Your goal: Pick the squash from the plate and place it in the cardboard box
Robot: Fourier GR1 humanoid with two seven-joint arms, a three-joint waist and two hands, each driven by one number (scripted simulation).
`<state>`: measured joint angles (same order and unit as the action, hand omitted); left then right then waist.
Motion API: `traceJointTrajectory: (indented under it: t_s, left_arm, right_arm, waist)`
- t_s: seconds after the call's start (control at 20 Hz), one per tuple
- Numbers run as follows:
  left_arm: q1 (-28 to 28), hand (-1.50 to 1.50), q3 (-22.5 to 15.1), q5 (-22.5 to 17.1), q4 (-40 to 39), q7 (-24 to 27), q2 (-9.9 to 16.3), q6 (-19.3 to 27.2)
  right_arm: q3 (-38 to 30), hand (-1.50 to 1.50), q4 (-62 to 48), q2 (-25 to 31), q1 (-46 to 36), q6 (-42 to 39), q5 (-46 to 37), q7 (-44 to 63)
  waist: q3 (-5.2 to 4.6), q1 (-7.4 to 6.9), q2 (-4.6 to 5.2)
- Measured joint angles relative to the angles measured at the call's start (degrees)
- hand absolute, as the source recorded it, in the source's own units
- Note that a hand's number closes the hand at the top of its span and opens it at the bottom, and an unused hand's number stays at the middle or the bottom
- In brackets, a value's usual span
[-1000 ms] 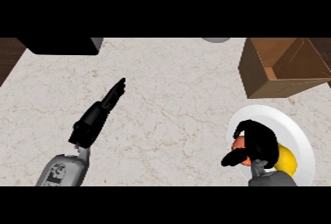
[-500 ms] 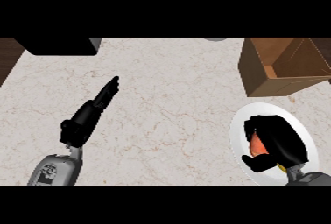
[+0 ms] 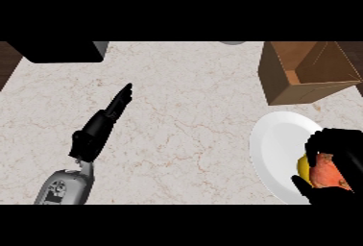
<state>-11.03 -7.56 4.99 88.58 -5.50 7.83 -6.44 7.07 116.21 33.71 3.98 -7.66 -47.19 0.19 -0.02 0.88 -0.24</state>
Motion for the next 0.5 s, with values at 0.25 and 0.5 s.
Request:
traceJointTrajectory:
  t_s: [0.25, 0.5]
  left_arm:
    - [1.40, 0.00, -0.22, 0.70, 0.29, 0.84, -0.31, 0.14]
    - [1.34, 0.00, 0.00, 0.63, 0.11, 0.97, -0.38, -0.67]
  right_arm:
    - [-6.68, 1.50, 12.13, -0.26, 3.13, -4.44, 8.83, 1.77]
    - [-15.22, 1.50, 16.79, -1.39, 1.45, -8.84, 17.01, 7.01]
  waist:
    - [-0.01, 0.12, -0.02]
    - [-0.02, -0.18, 0.06]
